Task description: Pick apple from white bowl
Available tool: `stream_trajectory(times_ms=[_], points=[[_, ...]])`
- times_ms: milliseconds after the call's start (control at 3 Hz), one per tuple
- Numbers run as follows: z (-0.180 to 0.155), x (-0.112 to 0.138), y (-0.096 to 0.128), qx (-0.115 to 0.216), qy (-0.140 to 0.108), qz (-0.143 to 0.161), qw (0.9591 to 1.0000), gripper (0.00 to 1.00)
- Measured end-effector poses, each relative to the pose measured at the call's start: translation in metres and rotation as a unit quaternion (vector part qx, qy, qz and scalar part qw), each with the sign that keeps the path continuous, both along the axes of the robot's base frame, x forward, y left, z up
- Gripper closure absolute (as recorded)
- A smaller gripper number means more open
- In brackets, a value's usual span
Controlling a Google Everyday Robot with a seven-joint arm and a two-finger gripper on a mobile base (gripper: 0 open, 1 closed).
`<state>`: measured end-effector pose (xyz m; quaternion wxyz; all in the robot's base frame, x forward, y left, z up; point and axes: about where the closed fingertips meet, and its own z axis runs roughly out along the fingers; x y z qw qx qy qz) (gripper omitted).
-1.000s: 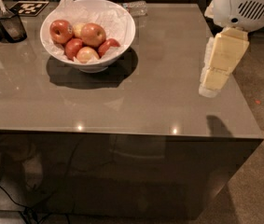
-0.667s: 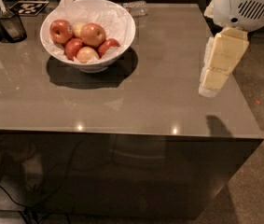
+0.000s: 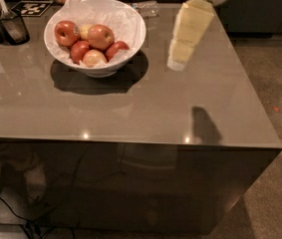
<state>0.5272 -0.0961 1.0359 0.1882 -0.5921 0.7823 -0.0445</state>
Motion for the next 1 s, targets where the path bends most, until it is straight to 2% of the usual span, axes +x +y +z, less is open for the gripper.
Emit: stream_trajectory(times_ms=[333,667,1000], points=[[0.01,0.03,0.033,0.019,0.001,0.024,0.9995,0.0],[0.019,0.038,0.04,0.031,-0.019,0.026,0.999,0.0],[0.013,0.057,0.06,0.052,-0.019,0.034,0.9979,0.0]])
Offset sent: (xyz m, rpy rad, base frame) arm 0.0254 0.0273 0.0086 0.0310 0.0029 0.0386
